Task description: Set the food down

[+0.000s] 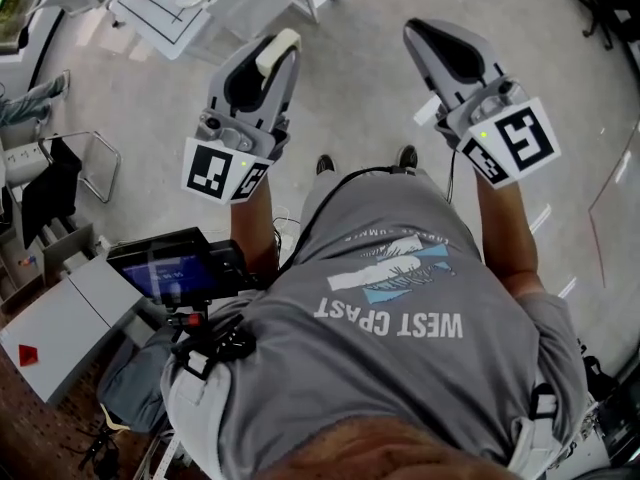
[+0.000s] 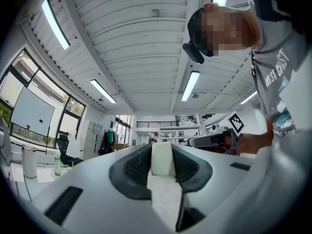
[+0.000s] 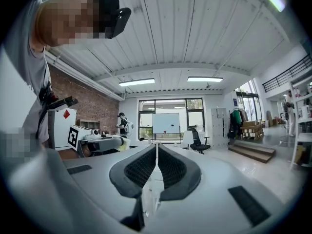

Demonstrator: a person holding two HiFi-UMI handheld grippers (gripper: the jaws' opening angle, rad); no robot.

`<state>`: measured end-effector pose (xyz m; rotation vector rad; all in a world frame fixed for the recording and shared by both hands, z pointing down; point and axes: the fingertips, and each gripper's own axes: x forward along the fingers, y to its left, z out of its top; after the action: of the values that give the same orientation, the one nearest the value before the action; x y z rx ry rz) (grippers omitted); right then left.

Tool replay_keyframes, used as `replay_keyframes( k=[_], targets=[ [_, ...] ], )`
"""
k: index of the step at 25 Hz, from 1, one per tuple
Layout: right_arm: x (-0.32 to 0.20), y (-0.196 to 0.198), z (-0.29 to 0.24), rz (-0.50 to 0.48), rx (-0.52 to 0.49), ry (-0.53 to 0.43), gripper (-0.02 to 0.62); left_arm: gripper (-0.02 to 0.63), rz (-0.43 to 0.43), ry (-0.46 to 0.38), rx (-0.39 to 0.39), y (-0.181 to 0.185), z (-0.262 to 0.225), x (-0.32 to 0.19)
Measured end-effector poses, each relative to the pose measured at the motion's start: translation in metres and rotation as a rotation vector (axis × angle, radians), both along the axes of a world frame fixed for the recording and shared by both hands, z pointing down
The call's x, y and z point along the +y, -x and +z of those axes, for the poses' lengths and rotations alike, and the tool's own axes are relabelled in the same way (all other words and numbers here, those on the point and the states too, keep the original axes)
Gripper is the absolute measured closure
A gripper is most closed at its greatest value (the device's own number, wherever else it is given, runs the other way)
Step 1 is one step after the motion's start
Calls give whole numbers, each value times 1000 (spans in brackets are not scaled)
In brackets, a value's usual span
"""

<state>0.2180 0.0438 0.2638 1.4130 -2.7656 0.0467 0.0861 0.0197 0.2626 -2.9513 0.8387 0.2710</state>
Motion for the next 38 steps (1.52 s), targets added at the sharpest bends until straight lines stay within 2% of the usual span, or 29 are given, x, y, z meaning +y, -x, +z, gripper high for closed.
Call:
replay_keyframes(
  k=[8,11,14,30,32,36,38],
  targets=[
    [28,-121,6,-60,19,-5,580,500,-84,12,12,-114,16,31],
    [30,-142,1,-84,29,-11,580,500,-122,4,19,-129,10,32],
    [23,-143,-2,-103,31,0,580,500,-146,10,17,-128,5,30],
    [3,-104,14,-221,-14,-10,580,500,-213,2,-23,-106,15,29],
    [11,-76,6,-237,-12,-19,580,500,-225,-11,-22,-79,6,38],
    [36,14,-14,-268,15,-34,580,500,-262,-42,2,12,-16,70],
    [42,39,-20,-291,19,-43,580,500,-289,-48,7,38,-19,78]
  ],
)
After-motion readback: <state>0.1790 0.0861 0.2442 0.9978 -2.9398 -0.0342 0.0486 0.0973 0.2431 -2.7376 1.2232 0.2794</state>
